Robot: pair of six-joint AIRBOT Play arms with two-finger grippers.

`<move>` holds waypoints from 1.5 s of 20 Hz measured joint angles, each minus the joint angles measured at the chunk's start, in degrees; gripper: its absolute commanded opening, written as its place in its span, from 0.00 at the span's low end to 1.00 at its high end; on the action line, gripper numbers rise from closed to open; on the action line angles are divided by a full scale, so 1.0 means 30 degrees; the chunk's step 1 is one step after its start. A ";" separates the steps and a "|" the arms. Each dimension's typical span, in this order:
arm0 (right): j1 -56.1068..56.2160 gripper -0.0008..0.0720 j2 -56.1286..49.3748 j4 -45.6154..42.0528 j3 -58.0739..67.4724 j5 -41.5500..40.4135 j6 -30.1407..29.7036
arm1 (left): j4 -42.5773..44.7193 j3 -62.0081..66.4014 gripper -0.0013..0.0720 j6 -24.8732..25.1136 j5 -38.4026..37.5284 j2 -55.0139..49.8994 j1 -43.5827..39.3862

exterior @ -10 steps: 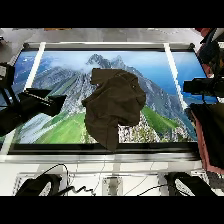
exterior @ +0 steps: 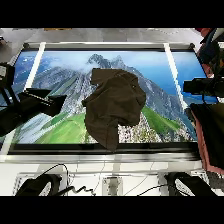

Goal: Fold the clothes and pants, and hang the long-sleeved shirts on hangers.

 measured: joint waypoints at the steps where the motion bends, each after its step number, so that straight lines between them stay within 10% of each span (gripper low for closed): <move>1: 0.0000 0.03 0.0000 0.0000 0.0000 0.0000 0.0000 | 0.0007 0.0000 0.96 0.0000 0.0000 0.0000 0.0000; 22: -0.1188 0.03 -0.3490 -0.0532 -0.0015 -0.2040 -0.1180 | -0.2484 -0.0036 0.96 0.0146 0.1013 -0.1158 0.0000; 25: -0.2069 0.76 -0.6747 0.2157 -0.0015 -0.1341 -0.1566 | -0.2543 -0.0036 0.96 -0.0226 0.0430 -0.1887 0.0000; 30: -0.2055 0.78 -1.1963 0.8276 -0.0015 -0.2514 -0.1836 | -0.2572 -0.0036 0.96 -0.0568 0.0095 -0.2958 0.0000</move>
